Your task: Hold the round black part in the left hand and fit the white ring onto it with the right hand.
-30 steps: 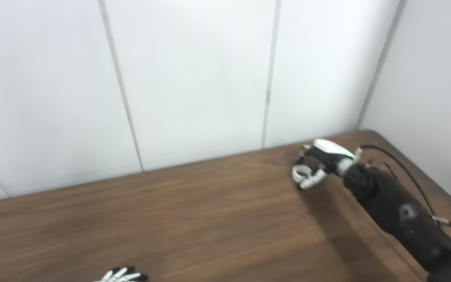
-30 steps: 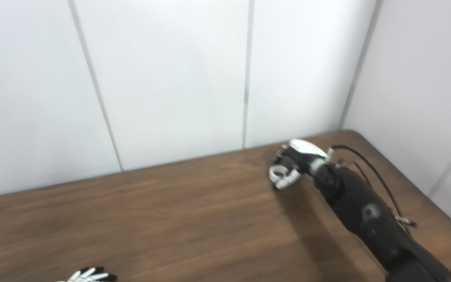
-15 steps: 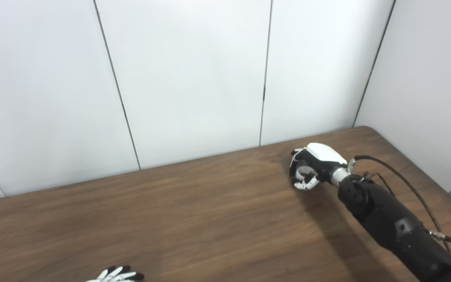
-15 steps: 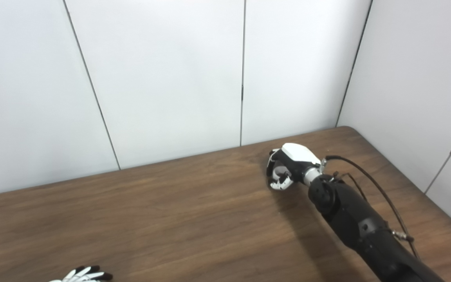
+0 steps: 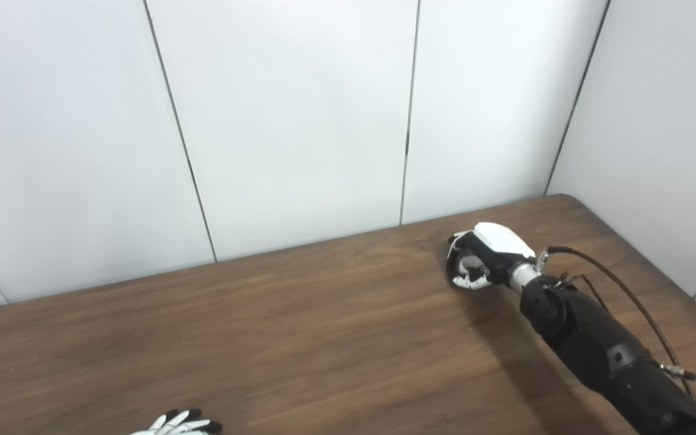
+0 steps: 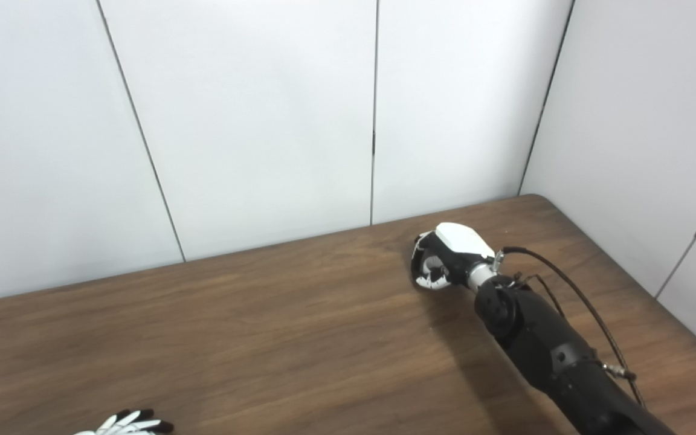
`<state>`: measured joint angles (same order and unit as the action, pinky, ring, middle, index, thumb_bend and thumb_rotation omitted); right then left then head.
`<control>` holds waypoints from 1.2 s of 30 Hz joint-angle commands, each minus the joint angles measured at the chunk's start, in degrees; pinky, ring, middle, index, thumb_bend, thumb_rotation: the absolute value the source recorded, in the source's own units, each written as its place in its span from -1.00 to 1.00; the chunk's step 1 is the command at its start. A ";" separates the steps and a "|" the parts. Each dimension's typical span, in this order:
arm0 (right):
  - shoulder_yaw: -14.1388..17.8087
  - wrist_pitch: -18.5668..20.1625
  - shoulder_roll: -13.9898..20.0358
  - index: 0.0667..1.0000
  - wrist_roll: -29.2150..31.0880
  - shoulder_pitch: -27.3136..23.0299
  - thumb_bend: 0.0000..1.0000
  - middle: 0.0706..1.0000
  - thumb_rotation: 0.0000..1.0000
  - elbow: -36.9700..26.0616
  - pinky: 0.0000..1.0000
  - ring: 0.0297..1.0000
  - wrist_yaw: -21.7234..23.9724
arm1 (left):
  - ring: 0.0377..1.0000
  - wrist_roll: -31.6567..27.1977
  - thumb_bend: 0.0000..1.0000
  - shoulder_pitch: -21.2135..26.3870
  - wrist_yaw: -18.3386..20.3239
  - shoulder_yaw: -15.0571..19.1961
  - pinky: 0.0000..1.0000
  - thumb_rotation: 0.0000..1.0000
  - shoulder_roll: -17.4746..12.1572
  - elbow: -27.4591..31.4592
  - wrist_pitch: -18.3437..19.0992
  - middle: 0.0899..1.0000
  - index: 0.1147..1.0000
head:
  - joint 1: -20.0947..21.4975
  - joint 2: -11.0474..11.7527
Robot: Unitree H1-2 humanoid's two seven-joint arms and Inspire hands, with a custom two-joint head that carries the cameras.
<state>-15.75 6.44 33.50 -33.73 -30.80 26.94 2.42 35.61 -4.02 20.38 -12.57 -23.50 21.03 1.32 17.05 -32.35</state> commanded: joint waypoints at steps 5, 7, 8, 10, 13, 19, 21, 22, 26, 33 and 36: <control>-1.33 3.17 0.23 0.21 -0.65 -0.61 0.64 0.85 -0.67 -0.19 0.57 0.90 5.32 | 0.88 -0.20 0.03 1.12 -1.32 0.40 1.00 -0.92 -0.27 0.54 -1.84 0.61 -0.17 | -0.07 -0.05; -1.93 5.17 0.41 0.35 -1.18 -1.02 0.80 0.90 -0.60 -0.53 0.59 0.94 7.41 | 0.88 -0.25 0.03 1.07 -1.44 0.48 1.00 -0.92 -0.25 0.47 -1.92 0.61 -0.17 | -0.07 -0.05; -2.08 5.76 0.42 0.43 -1.24 -1.25 0.86 0.93 -0.55 -0.41 0.64 0.98 8.11 | 0.88 -0.28 0.03 1.09 -1.47 0.51 1.00 -0.92 -0.21 0.38 -1.93 0.61 -0.17 | -0.05 0.06; -2.23 6.57 0.51 0.49 -1.21 -1.45 0.92 0.96 -0.54 -0.47 0.70 1.00 9.13 | 0.88 -0.28 0.03 1.12 -1.40 0.52 1.00 -0.92 -0.19 0.32 -1.87 0.61 -0.17 | -0.05 0.06; -2.28 7.22 0.73 0.54 -1.24 -1.45 0.97 0.99 -0.51 -0.98 0.76 1.00 10.01 | 0.88 -0.21 0.03 1.13 -1.19 0.48 1.00 -0.92 -0.20 0.40 -1.64 0.62 -0.17 | -0.05 0.06; -2.73 8.53 1.24 0.58 -1.67 -1.95 1.00 1.00 -0.49 -0.84 0.90 1.00 11.35 | 0.89 -0.39 0.04 1.26 -1.21 0.49 1.00 -0.92 -0.15 0.08 -1.71 0.62 -0.17 | 0.18 0.18; -2.83 8.49 1.47 0.58 -1.59 -2.10 1.00 1.00 -0.48 -0.54 0.93 1.00 11.62 | 0.89 -0.47 0.03 1.30 -1.23 0.49 1.00 -0.92 -0.13 -0.03 -1.78 0.62 -0.17 | 0.24 0.20; -2.88 8.39 1.62 0.58 -1.52 -2.16 1.00 1.00 -0.47 -0.37 0.94 1.00 11.77 | 0.89 -0.50 0.03 1.33 -1.24 0.49 1.00 -0.92 -0.12 -0.07 -1.82 0.62 -0.17 | 0.30 0.21; -2.96 8.81 2.25 0.58 -1.50 -2.16 1.00 1.00 -0.43 -0.52 0.96 1.00 12.70 | 0.89 -0.34 0.03 1.41 -1.31 0.46 1.00 -0.92 -0.14 -0.32 -2.03 0.62 -0.17 | 0.40 0.34; -2.71 9.50 3.15 0.60 -1.23 -1.83 1.00 1.00 -0.46 -0.41 0.97 1.00 12.93 | 0.89 -0.11 0.03 1.49 -1.62 0.49 1.00 -0.92 -0.12 -0.85 -2.64 0.62 -0.17 | 0.34 0.66; -2.94 9.04 3.89 0.65 -1.51 -1.79 1.00 1.00 -0.39 -0.22 0.95 1.00 12.83 | 0.88 -0.03 0.03 1.63 -1.68 0.50 1.00 -0.92 -0.03 -1.30 -2.91 0.62 -0.17 | 0.30 1.04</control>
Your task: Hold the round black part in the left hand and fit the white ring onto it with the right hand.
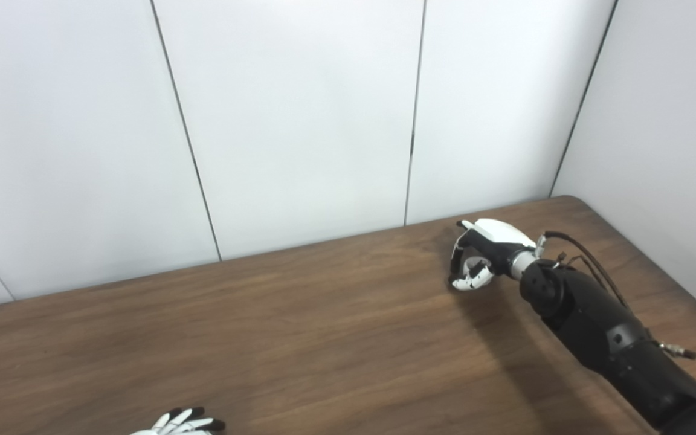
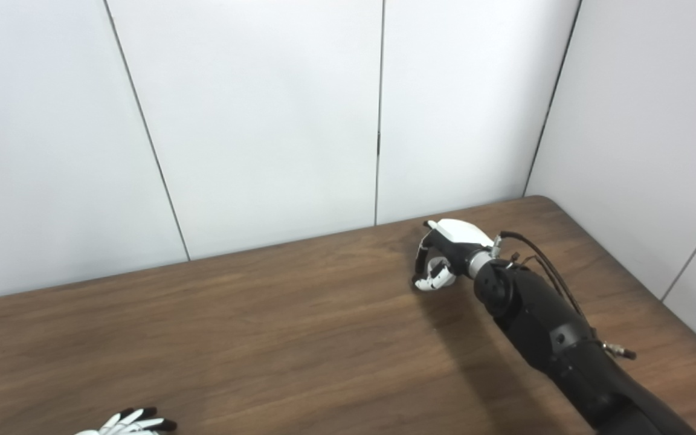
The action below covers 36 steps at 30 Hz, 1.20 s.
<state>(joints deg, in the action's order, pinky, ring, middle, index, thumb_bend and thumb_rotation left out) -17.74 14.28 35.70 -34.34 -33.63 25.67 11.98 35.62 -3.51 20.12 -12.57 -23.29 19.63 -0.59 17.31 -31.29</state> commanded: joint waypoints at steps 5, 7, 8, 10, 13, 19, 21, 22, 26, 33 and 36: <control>-0.82 1.47 2.44 0.74 -0.59 0.95 1.00 1.00 -0.39 0.72 0.98 1.00 3.60 | 0.89 0.21 0.03 1.56 -1.52 0.41 1.00 -0.92 0.29 -0.62 -0.96 0.62 -0.17 | -0.16 0.57; -0.80 1.28 2.56 0.74 -0.55 0.81 1.00 1.00 -0.40 0.95 0.98 1.00 3.61 | 0.88 0.32 0.04 1.79 -1.77 0.29 1.00 -0.92 0.49 -1.10 -1.10 0.62 -0.17 | -0.31 0.87; -0.83 1.15 2.61 0.74 -0.57 0.68 1.00 1.00 -0.39 1.19 0.98 1.00 3.58 | 0.89 0.38 0.03 1.93 -1.92 0.20 1.00 -0.92 0.62 -1.35 -1.13 0.62 -0.17 | -0.40 1.08; -0.85 0.86 2.74 0.73 -0.53 0.48 1.00 1.00 -0.39 1.46 0.97 1.00 3.62 | 0.89 0.49 0.03 2.16 -2.30 0.05 1.00 -0.92 0.82 -1.80 -1.36 0.62 -0.17 | -0.44 1.41; -0.84 0.94 2.86 0.74 -0.59 0.12 1.00 1.00 -0.37 1.77 0.97 1.00 3.71 | 0.89 0.76 0.04 2.44 -2.87 -0.16 1.00 -0.92 1.04 -2.41 -1.66 0.61 -0.17 | -0.48 1.85; -0.72 1.52 3.41 0.74 -0.79 -0.03 1.00 1.00 -0.33 1.54 0.95 1.00 4.65 | 0.89 1.20 0.03 2.52 -3.46 -0.36 1.00 -0.92 1.18 -2.75 -2.07 0.61 -0.17 | -0.49 2.11; -0.64 1.26 3.55 0.74 -0.71 0.08 1.00 1.00 -0.32 1.85 0.96 1.00 4.61 | 0.89 1.27 0.03 2.49 -3.54 -0.37 1.00 -0.92 1.15 -2.78 -2.26 0.61 -0.17 | -0.49 2.11; -0.59 1.40 3.58 0.74 -0.74 0.17 1.00 1.00 -0.33 1.85 0.97 1.00 4.60 | 0.89 1.30 0.03 2.47 -3.51 -0.36 1.00 -0.92 1.13 -2.77 -2.28 0.61 -0.17 | -0.49 2.11; -0.30 1.32 3.83 0.75 -0.51 0.25 1.00 1.00 -0.31 1.57 1.00 1.00 4.66 | 0.90 1.21 0.03 2.69 -3.60 -0.35 1.00 -0.92 1.29 -3.29 -2.37 0.61 -0.17 | -0.40 2.57; -0.38 0.66 4.77 0.75 -0.99 -0.23 1.00 1.00 -0.31 1.52 0.96 1.00 4.37 | 0.88 2.14 0.04 3.01 -4.00 -0.75 1.00 -0.92 1.30 -4.02 -2.92 0.60 -0.17 | -0.55 2.88; -0.31 2.17 5.02 0.76 -1.27 -0.01 1.00 1.00 -0.31 0.39 0.99 1.00 5.02 | 0.87 3.25 0.04 3.11 -4.20 -1.14 1.00 -0.92 1.03 -4.23 -3.27 0.60 -0.17 | -0.54 2.90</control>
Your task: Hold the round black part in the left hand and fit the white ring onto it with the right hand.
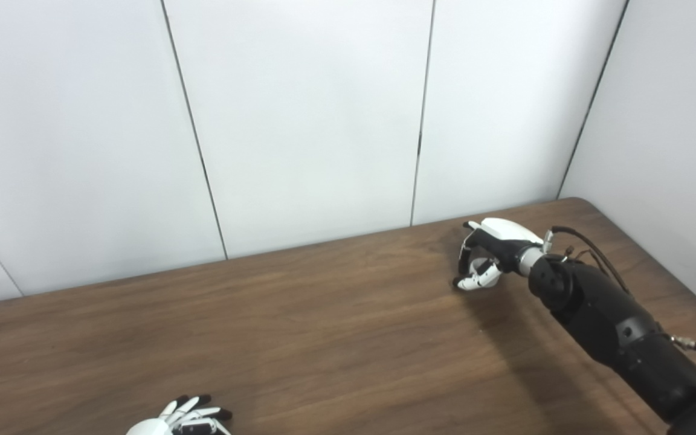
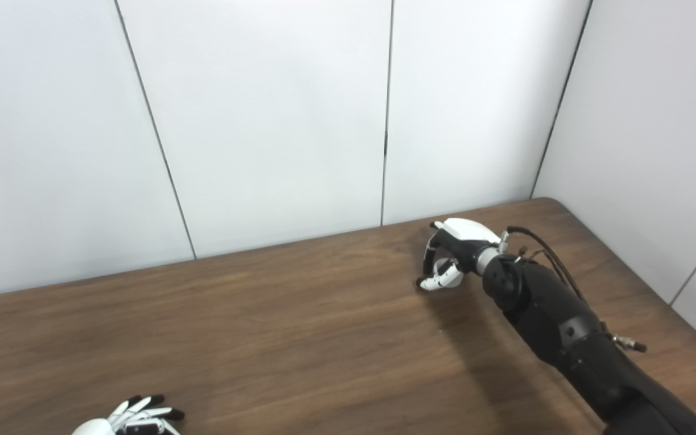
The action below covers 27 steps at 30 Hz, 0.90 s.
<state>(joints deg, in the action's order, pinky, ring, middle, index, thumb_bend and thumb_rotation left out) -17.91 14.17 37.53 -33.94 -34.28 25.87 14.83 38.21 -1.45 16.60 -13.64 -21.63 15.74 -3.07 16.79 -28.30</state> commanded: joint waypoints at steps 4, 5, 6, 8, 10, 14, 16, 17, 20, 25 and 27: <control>0.39 3.02 3.35 0.76 -1.51 1.10 1.00 1.00 -0.34 -0.60 1.00 1.00 2.22 | 0.87 1.19 0.04 1.06 -0.62 -0.17 1.00 -0.92 -0.74 -0.41 -0.71 0.60 -0.17 | 0.08 -0.08; 0.52 2.92 3.40 0.76 -1.42 1.19 1.00 1.00 -0.35 -0.62 1.00 1.00 2.12 | 0.87 1.23 0.04 1.08 -0.62 -0.18 1.00 -0.92 -0.74 -0.43 -0.71 0.60 -0.17 | 0.11 -0.02; 0.65 2.92 3.47 0.76 -1.32 1.29 1.00 1.00 -0.35 -0.74 1.00 1.00 2.12 | 0.87 1.25 0.04 1.08 -0.70 -0.17 1.00 -0.92 -0.72 -0.48 -0.77 0.59 -0.17 | 0.11 -0.02; 0.96 2.74 3.55 0.76 -1.09 1.44 1.00 1.00 -0.36 -0.75 1.00 1.00 1.98 | 0.86 1.22 0.04 1.15 -1.00 -0.20 1.00 -0.92 -0.64 -0.85 -1.07 0.59 -0.17 | 0.01 0.29; 1.22 2.42 3.64 0.76 -0.98 1.53 1.00 1.00 -0.35 -0.65 1.00 1.00 1.85 | 0.86 1.29 0.04 1.24 -1.24 -0.29 1.00 -0.92 -0.50 -1.17 -1.25 0.59 -0.17 | -0.13 0.62; 1.60 1.11 3.75 0.76 -0.63 1.37 1.00 1.00 -0.34 0.48 1.00 1.00 1.22 | 0.85 1.78 0.04 1.55 -1.69 -0.59 1.00 -0.92 -0.08 -1.89 -1.56 0.58 -0.17 | -0.57 1.29; 1.60 0.97 3.80 0.77 -0.54 1.19 1.00 1.00 -0.36 0.82 1.00 1.00 1.08 | 0.85 1.93 0.04 1.65 -1.96 -0.72 1.00 -0.92 0.09 -2.15 -1.61 0.58 -0.17 | -0.71 1.54; 1.65 1.11 3.82 0.78 -0.52 1.13 1.00 1.00 -0.36 0.74 1.00 1.00 1.07 | 0.85 2.03 0.04 1.71 -2.01 -0.81 1.00 -0.92 0.16 -2.20 -1.50 0.58 -0.17 | -0.75 1.67; 1.67 1.46 3.86 0.82 -0.69 0.96 1.00 1.00 -0.37 0.62 1.00 1.00 1.06 | 0.85 2.19 0.04 1.77 -2.18 -0.98 1.00 -0.92 0.34 -2.35 -1.33 0.58 -0.17 | -0.87 2.03; 1.52 1.39 4.06 0.93 -0.77 0.87 1.00 1.00 -0.35 0.82 1.00 1.00 1.29 | 0.85 2.50 0.04 1.73 -2.00 -1.12 1.00 -0.92 0.53 -2.20 -0.87 0.58 -0.17 | -1.18 2.45; 1.63 1.30 4.04 0.98 -0.49 0.90 1.00 1.00 -0.36 1.21 1.00 1.00 1.32 | 0.85 2.58 0.04 1.68 -2.09 -1.15 1.00 -0.92 0.54 -2.19 -0.94 0.58 -0.17 | -1.29 2.51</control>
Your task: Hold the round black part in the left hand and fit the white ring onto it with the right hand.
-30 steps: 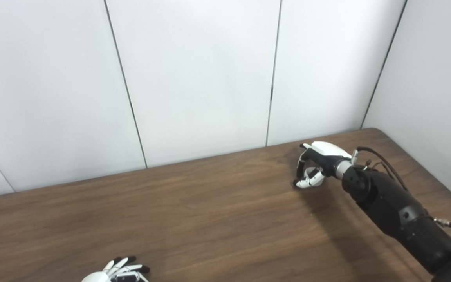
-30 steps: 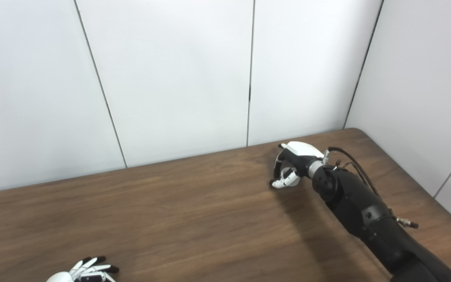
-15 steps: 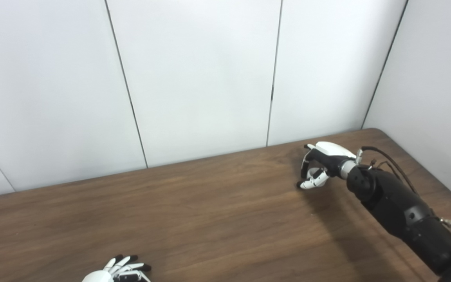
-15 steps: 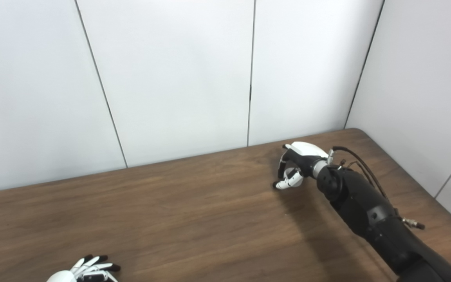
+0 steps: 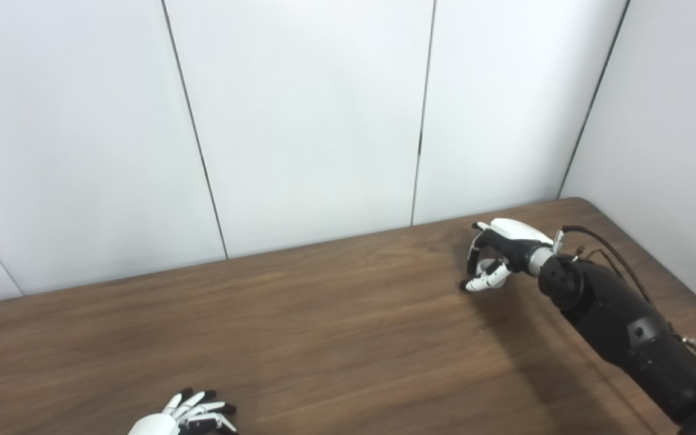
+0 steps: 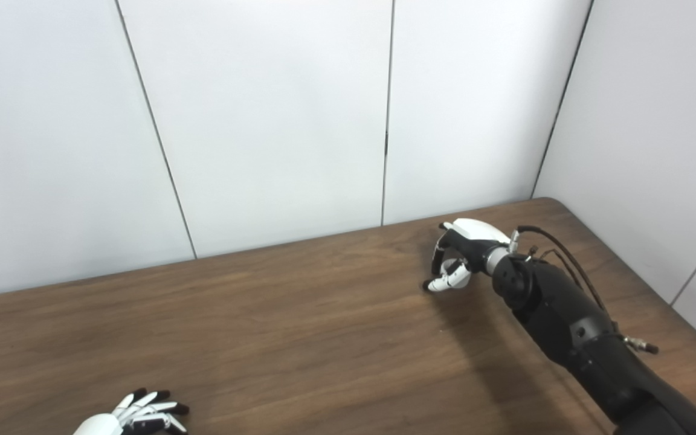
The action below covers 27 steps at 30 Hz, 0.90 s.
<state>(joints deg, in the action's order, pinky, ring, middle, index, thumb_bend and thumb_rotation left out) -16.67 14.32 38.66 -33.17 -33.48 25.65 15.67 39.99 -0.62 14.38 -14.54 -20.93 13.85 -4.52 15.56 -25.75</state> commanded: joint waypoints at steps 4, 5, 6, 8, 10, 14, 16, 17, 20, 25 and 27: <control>0.34 0.49 2.80 1.00 -1.09 -0.14 1.00 1.00 -0.33 2.44 1.00 1.00 0.22 | 0.85 0.79 0.04 0.84 0.28 -0.28 1.00 -0.92 -0.16 -0.28 0.65 0.58 -0.17 | 0.08 -0.10; 0.35 0.47 2.79 1.00 -1.06 -0.27 1.00 1.00 -0.33 2.44 1.00 1.00 0.33 | 0.85 0.82 0.04 0.87 0.35 -0.32 1.00 -0.92 -0.14 -0.24 0.70 0.58 -0.17 | 0.07 -0.07; 0.31 0.73 2.80 1.00 -1.07 -0.46 1.00 1.00 -0.32 2.34 1.00 1.00 0.65 | 0.85 0.97 0.04 0.93 0.36 -0.40 1.00 -0.92 -0.13 -0.26 0.71 0.58 -0.17 | 0.02 -0.01; 0.24 1.17 2.83 1.00 -1.10 -0.71 1.00 1.00 -0.31 2.18 1.00 1.00 1.17 | 0.85 1.19 0.04 1.01 0.30 -0.53 1.00 -0.92 -0.08 -0.35 0.71 0.58 -0.17 | -0.09 0.16; 0.18 1.51 2.98 1.00 -1.20 -0.84 1.00 1.00 -0.30 1.77 1.00 1.00 1.65 | 0.84 1.20 0.04 1.01 0.14 -0.58 1.00 -0.92 0.04 -0.47 0.71 0.58 -0.17 | -0.20 0.31; 0.36 2.11 3.22 1.00 -1.89 -0.66 1.00 1.00 -0.28 -0.18 1.00 1.00 1.24 | 0.84 1.05 0.04 1.02 -0.02 -0.63 1.00 -0.92 0.18 -0.58 0.83 0.58 -0.17 | -0.33 0.53; 1.11 2.02 3.12 1.00 -1.95 -0.23 1.00 1.00 -0.30 -1.35 1.00 1.00 -0.22 | 0.84 1.03 0.04 1.04 -0.06 -0.62 1.00 -0.92 0.22 -0.62 0.92 0.57 -0.17 | -0.42 0.86; 1.46 2.12 3.05 1.00 -2.08 -0.01 1.00 1.00 -0.31 -1.96 1.00 1.00 -0.95 | 0.84 1.03 0.04 1.07 -0.12 -0.63 1.00 -0.92 0.23 -0.69 0.89 0.57 -0.17 | -0.42 0.86; 3.23 3.11 2.61 1.00 -2.79 1.09 1.00 1.00 -0.27 -4.75 1.00 1.00 -3.88 | 0.84 0.90 0.04 1.13 -0.20 -0.60 1.00 -0.92 0.22 -0.88 0.90 0.57 -0.17 | -0.38 1.15; 7.40 0.22 0.63 1.00 -3.95 4.10 1.00 1.00 -0.16 -7.84 1.00 1.00 -13.34 | 0.85 0.97 0.04 1.28 -0.25 -0.66 1.00 -0.92 0.11 -1.20 0.92 0.58 -0.17 | -0.35 1.35; 8.52 -1.16 -0.36 1.00 -4.31 5.23 1.00 1.00 -0.11 -8.33 1.00 1.00 -17.09 | 0.85 0.91 0.04 1.28 -0.43 -0.63 1.00 -0.92 0.11 -1.29 0.80 0.58 -0.17 | -0.35 1.44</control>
<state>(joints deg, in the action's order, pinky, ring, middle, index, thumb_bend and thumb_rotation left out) -9.62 15.23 38.12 -36.73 -26.67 19.68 2.61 40.24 0.02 13.79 -14.93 -20.48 13.11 -3.92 15.29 -24.26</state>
